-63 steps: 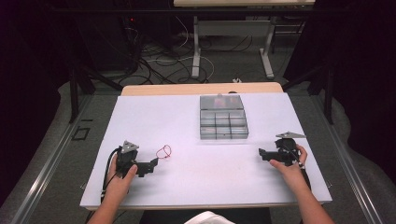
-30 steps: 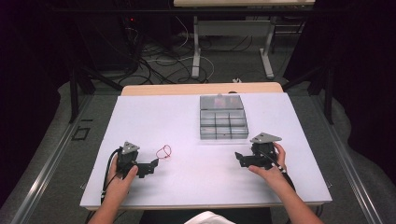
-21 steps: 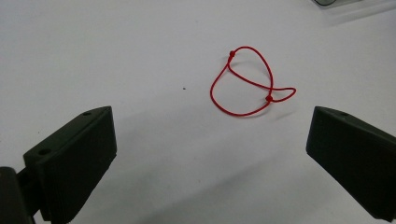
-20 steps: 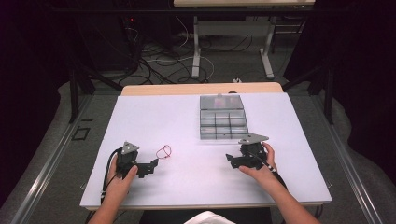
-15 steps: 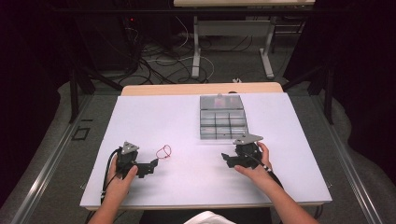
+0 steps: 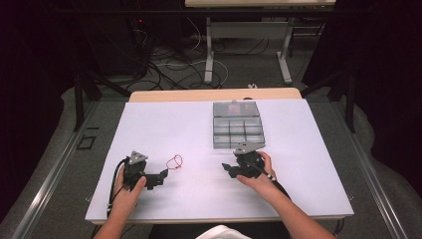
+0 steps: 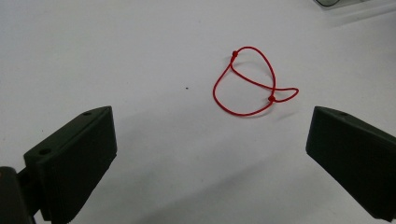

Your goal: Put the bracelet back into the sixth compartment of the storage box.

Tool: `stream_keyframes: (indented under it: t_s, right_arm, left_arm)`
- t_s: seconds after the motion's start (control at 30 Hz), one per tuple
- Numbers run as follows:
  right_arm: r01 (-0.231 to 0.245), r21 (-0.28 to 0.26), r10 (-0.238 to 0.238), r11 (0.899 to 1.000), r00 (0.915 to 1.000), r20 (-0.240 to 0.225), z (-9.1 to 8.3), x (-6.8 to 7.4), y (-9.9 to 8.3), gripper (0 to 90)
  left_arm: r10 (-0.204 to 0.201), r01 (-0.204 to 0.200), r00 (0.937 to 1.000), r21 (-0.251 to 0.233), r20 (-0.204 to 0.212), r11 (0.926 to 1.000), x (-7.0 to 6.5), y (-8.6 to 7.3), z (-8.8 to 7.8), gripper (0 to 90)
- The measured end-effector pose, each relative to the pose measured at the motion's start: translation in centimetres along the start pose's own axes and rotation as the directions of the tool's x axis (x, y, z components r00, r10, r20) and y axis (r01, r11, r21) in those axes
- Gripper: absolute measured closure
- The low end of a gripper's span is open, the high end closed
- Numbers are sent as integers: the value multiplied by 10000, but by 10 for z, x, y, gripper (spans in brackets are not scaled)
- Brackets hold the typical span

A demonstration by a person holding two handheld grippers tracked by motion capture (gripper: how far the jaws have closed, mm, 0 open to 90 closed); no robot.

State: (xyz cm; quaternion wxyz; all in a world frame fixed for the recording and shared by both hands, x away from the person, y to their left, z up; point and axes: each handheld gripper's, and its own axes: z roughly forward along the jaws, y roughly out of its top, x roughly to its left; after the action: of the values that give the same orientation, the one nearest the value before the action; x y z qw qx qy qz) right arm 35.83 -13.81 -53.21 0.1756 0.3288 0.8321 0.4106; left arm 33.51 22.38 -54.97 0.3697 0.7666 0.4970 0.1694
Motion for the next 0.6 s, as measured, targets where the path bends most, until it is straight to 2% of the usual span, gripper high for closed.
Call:
stream_keyframes:
  t_s: [0.03,0.27,0.6]
  right_arm:
    - [205,87,-204,9998,9998,-87,2,4,3,396]
    - [274,-64,-277,9996,9981,-542,13,14,13,403]
    - [398,170,-376,9991,9926,-1150,26,24,26,434]
  left_arm:
    - [-28,28,10000,13,19,10000,0,0,0,21]
    - [-76,76,10000,-106,5,9999,0,0,1,21]
    - [-71,71,10000,-86,-23,9999,1,0,0,21]
